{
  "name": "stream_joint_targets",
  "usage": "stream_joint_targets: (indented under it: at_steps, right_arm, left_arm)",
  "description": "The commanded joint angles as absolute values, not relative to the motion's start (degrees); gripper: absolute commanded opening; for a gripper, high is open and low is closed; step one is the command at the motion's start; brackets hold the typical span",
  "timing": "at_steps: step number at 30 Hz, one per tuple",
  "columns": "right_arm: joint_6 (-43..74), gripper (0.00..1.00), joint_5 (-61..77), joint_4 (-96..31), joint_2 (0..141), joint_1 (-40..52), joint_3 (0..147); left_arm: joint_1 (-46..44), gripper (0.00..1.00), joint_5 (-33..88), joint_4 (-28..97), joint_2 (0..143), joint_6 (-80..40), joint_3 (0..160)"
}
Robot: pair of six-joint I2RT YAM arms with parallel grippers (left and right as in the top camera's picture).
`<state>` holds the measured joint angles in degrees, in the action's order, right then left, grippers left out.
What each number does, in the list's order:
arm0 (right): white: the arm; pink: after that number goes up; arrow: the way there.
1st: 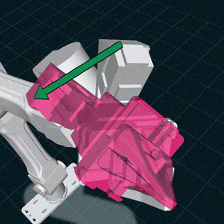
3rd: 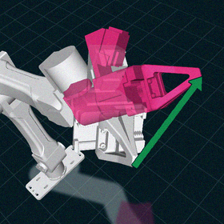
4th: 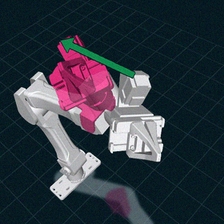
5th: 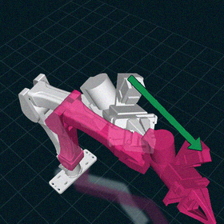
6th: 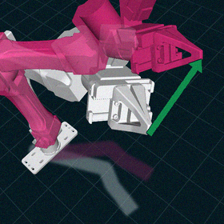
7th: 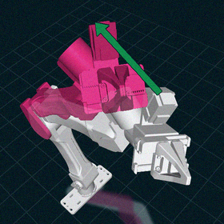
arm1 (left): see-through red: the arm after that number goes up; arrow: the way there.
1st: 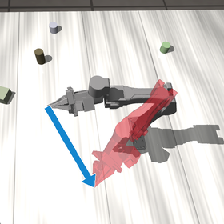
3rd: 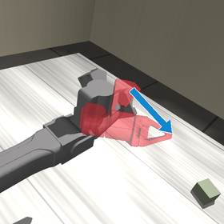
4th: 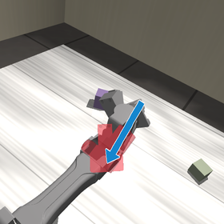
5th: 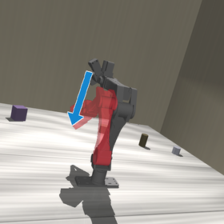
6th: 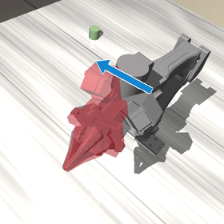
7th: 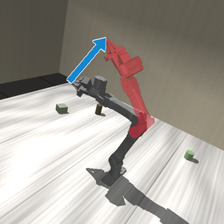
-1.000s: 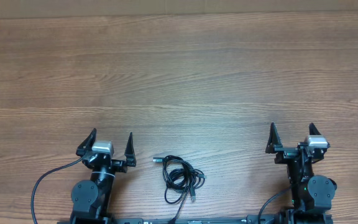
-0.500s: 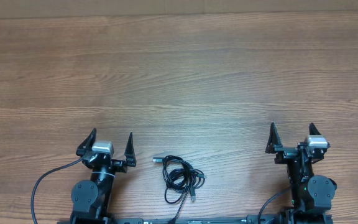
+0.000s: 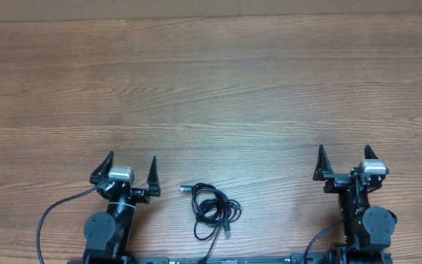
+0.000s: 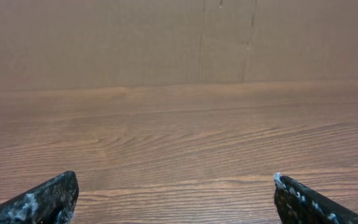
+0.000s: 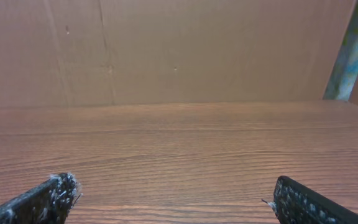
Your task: Untangle cables
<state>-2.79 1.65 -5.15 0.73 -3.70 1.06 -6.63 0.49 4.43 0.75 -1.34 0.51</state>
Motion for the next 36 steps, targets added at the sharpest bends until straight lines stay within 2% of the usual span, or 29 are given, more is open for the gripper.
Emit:
stream_joint_targets:
  at_steps: [1,8,16,20,36]
  right_arm:
    - [-2.9,1.00,1.6,-4.8,0.2,-3.5,0.5]
    - [-2.9,1.00,1.6,-4.8,0.2,-3.5,0.5]
    - [-2.9,1.00,1.6,-4.8,0.2,-3.5,0.5]
    - [-2.9,1.00,1.6,-4.8,0.2,-3.5,0.5]
    - [-2.9,1.00,1.6,-4.8,0.2,-3.5,0.5]
  left_arm:
    - [-6.3,1.00,0.9,4.5,0.3,-1.7,0.3]
    - [-6.3,1.00,-0.2,8.1,0.3,-1.7,2.4]
    - [-6.3,1.00,-2.5,23.2,0.4,-1.3,11.1]
    - [-6.3,1.00,-2.5,26.0,2.0,-1.3,13.3]
    - [-6.4,1.00,0.1,42.0,37.2,-1.1,39.9]
